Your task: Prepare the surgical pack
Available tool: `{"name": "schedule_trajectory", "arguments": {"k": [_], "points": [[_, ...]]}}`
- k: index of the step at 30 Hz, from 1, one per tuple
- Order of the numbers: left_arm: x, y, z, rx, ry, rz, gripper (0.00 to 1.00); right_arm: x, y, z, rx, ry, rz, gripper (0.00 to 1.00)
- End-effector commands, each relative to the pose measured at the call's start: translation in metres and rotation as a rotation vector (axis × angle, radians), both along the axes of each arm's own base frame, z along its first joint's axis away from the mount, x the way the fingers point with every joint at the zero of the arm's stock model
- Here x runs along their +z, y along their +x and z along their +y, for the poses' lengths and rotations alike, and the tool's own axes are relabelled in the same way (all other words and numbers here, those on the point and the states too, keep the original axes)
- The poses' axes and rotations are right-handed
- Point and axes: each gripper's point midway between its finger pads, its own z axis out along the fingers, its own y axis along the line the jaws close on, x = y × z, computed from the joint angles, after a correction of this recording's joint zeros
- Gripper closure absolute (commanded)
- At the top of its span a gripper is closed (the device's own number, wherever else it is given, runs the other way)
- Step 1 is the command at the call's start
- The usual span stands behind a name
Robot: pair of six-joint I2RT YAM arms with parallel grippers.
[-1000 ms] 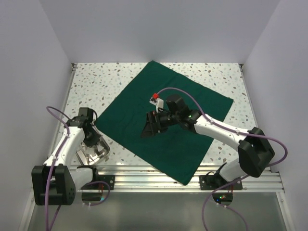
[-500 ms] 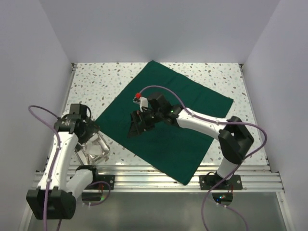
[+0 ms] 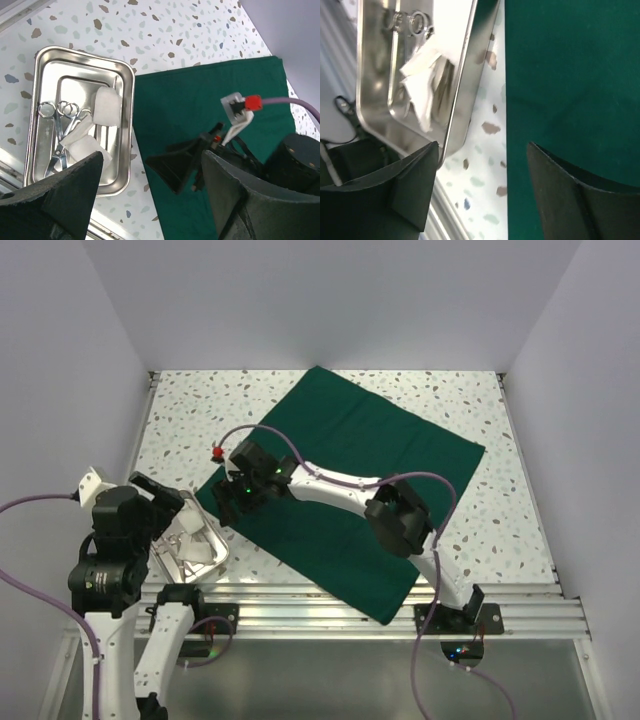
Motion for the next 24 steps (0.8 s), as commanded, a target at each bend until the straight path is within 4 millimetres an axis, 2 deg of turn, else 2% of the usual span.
{"name": "schedule_trajectory", "arguments": {"k": [1, 5, 6, 7, 8, 12, 18, 20, 24], "points": [[0.01, 0.01, -0.004, -0.051, 0.025, -0.061, 0.17, -0.006, 0.004, 0.016, -0.003, -0.069, -0.096, 0.27], [0.005, 0.01, -0.007, -0.079, 0.029, -0.072, 0.17, -0.016, 0.002, 0.032, -0.012, -0.103, -0.151, 0.36], [0.004, 0.009, -0.007, -0.085, 0.033, -0.069, 0.17, -0.027, 0.001, 0.033, -0.008, -0.122, -0.146, 0.41], [0.003, 0.009, -0.008, -0.09, 0.035, -0.068, 0.16, -0.024, 0.001, 0.04, -0.005, -0.11, -0.154, 0.51], [0.001, 0.008, -0.009, -0.099, 0.033, -0.069, 0.17, -0.027, 0.001, 0.042, -0.01, -0.118, -0.164, 0.53], [0.001, 0.005, -0.01, -0.114, 0.044, -0.079, 0.16, -0.037, 0.002, 0.047, -0.02, -0.136, -0.177, 0.53], [0.002, 0.005, -0.013, -0.132, 0.045, -0.089, 0.16, -0.041, 0.01, 0.054, -0.045, -0.139, -0.207, 0.55], [0.002, 0.006, -0.016, -0.151, 0.039, -0.097, 0.16, -0.052, 0.011, 0.056, -0.042, -0.149, -0.204, 0.56], [-0.004, 0.007, -0.019, -0.165, 0.033, -0.093, 0.16, -0.063, 0.012, 0.061, -0.05, -0.161, -0.213, 0.67]]}}
